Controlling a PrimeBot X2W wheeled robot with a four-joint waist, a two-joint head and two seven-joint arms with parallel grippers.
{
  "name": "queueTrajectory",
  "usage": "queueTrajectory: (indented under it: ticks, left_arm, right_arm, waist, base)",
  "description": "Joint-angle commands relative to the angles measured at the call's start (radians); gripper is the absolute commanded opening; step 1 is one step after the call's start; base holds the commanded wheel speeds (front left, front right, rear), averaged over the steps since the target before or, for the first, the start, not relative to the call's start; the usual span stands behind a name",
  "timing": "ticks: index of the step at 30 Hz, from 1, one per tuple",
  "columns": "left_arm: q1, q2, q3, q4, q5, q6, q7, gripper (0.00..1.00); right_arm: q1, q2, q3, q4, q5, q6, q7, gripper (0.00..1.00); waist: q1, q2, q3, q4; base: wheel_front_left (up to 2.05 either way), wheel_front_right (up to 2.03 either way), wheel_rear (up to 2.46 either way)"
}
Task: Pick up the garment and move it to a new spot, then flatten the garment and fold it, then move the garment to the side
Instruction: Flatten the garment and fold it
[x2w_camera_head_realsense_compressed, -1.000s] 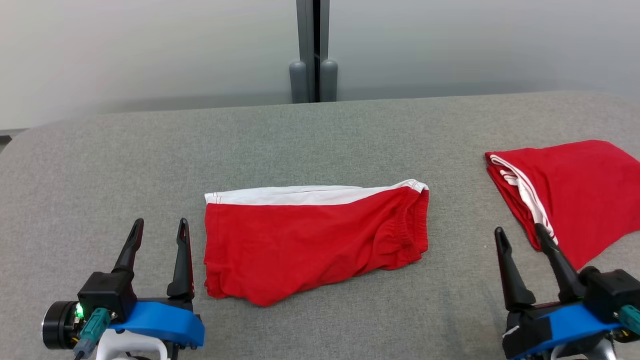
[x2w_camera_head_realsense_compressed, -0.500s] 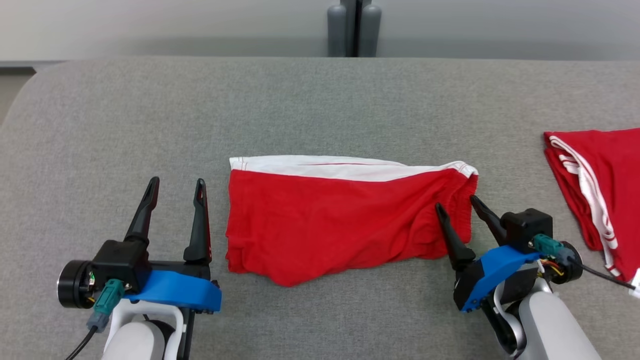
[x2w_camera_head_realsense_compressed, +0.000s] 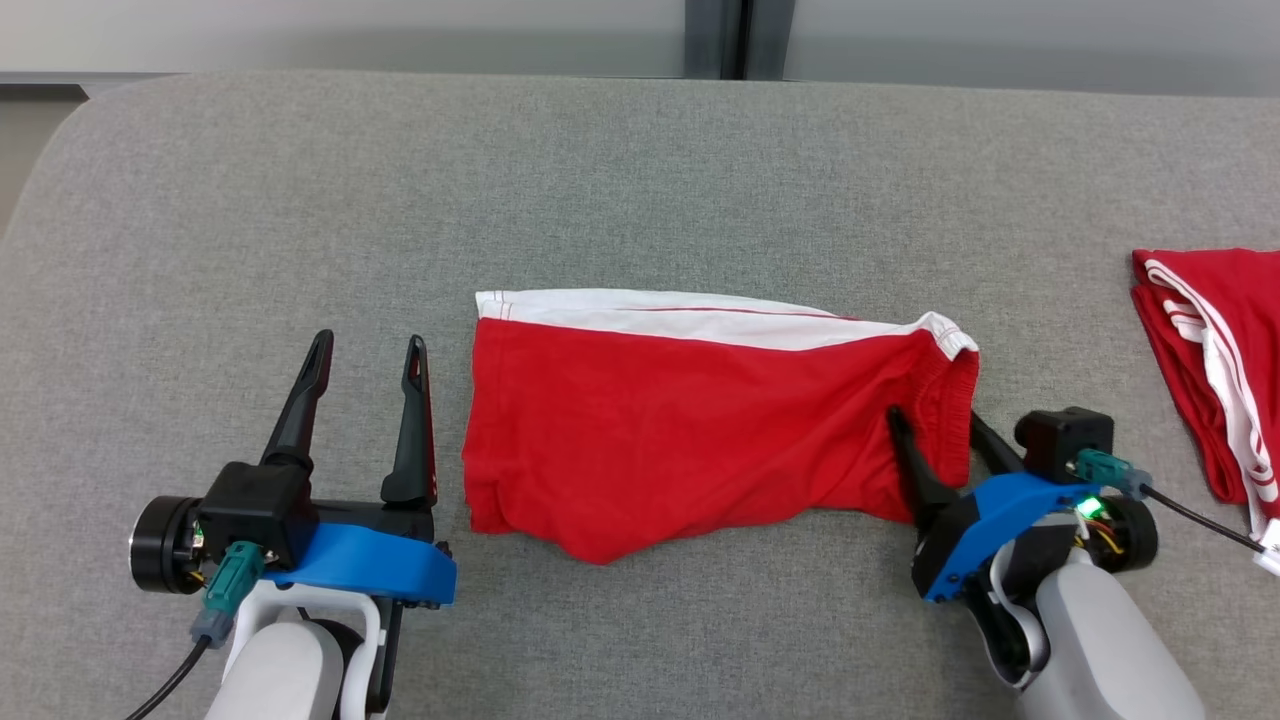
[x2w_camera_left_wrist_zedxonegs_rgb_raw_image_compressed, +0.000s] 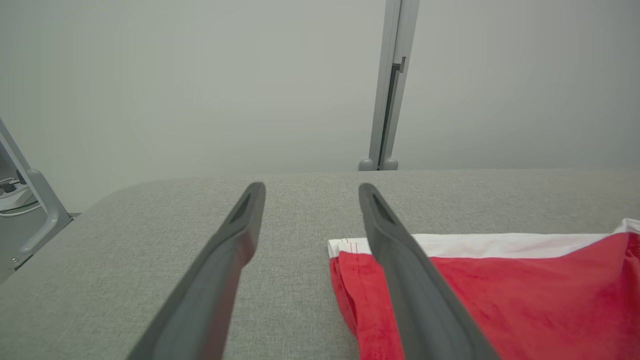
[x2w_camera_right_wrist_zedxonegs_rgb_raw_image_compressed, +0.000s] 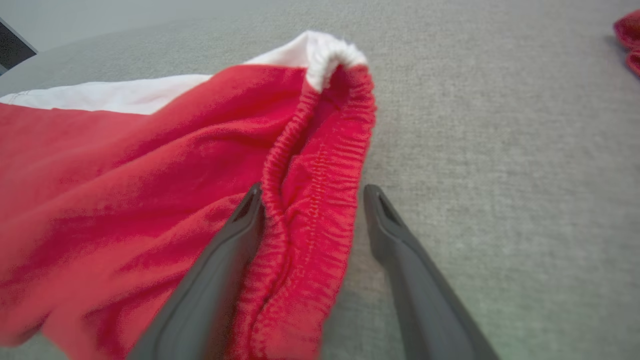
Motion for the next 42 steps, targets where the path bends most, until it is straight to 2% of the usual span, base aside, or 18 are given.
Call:
queueTrajectory:
  ticks: [1,2,3,8,14,21,28,32,36,42]
  left_arm:
    - [-0.019,-0.002,0.002,0.003,0.005,0.005,-0.008,1.0]
    - [-0.02,-0.002,0.001,0.003,0.005,0.006,-0.009,1.0]
    - [-0.02,-0.001,0.001,0.004,0.005,0.007,-0.008,1.0]
    - [-0.015,0.004,-0.003,0.009,0.002,0.009,-0.005,1.0]
    - [-0.007,0.009,-0.009,0.012,-0.003,0.012,0.001,1.0]
    - [0.008,0.021,-0.005,0.002,-0.006,0.023,0.01,1.0]
    - [-0.011,0.022,-0.018,-0.008,-0.003,0.026,0.019,1.0]
    - [-0.024,0.012,-0.027,-0.001,-0.006,0.024,0.013,1.0]
    - [-0.043,-0.003,-0.045,0.011,-0.007,0.017,0.005,1.0]
    - [-0.069,-0.013,-0.058,0.035,-0.011,0.009,-0.01,1.0]
  right_arm:
    - [-0.012,0.004,0.027,0.028,0.02,0.001,0.008,0.44]
    - [-0.017,0.004,0.04,0.036,0.047,0.001,0.008,0.15]
    - [-0.021,0.004,0.055,0.046,0.058,0.001,0.01,0.0]
    - [-0.014,-0.019,0.093,0.053,0.138,0.0,-0.026,0.0]
    - [0.032,-0.095,0.091,0.021,0.226,0.0,-0.056,0.0]
    - [0.035,-0.145,0.127,-0.097,0.364,0.001,0.036,0.0]
    - [-0.002,-0.1,0.228,-0.289,0.646,0.001,0.279,0.0]
    - [-0.04,-0.056,0.261,-0.313,0.775,0.001,0.392,0.0]
    - [-0.091,-0.022,0.287,-0.266,0.826,0.001,0.397,0.0]
    - [-0.192,0.002,0.347,-0.125,0.812,0.001,0.312,0.0]
  waist:
    - [0.0,-0.0002,0.002,-0.001]
    - [0.0,-0.0002,0.002,-0.002]
    - [0.0,-0.0002,0.002,-0.004]
    - [0.0,-0.0002,-0.008,-0.017]
    - [0.0,-0.0002,-0.033,-0.039]
    - [0.0,-0.0002,-0.052,-0.064]
    - [0.0,-0.0002,-0.039,-0.053]
    - [0.0,-0.0002,-0.023,-0.026]
    - [0.0,-0.0002,-0.005,0.009]
    - [0.0,-0.0002,0.016,0.05]
  base:
    - [0.0,0.0,0.0]
    - [0.0,0.0,0.0]
    - [0.0,0.0,0.0]
    - [0.0,0.0,0.0]
    - [0.0,0.0,0.0]
    - [0.0,0.0,0.0]
    - [0.0,0.0,0.0]
    - [0.0,0.0,0.0]
    - [0.0,0.0,0.0]
    - [0.0,0.0,0.0]
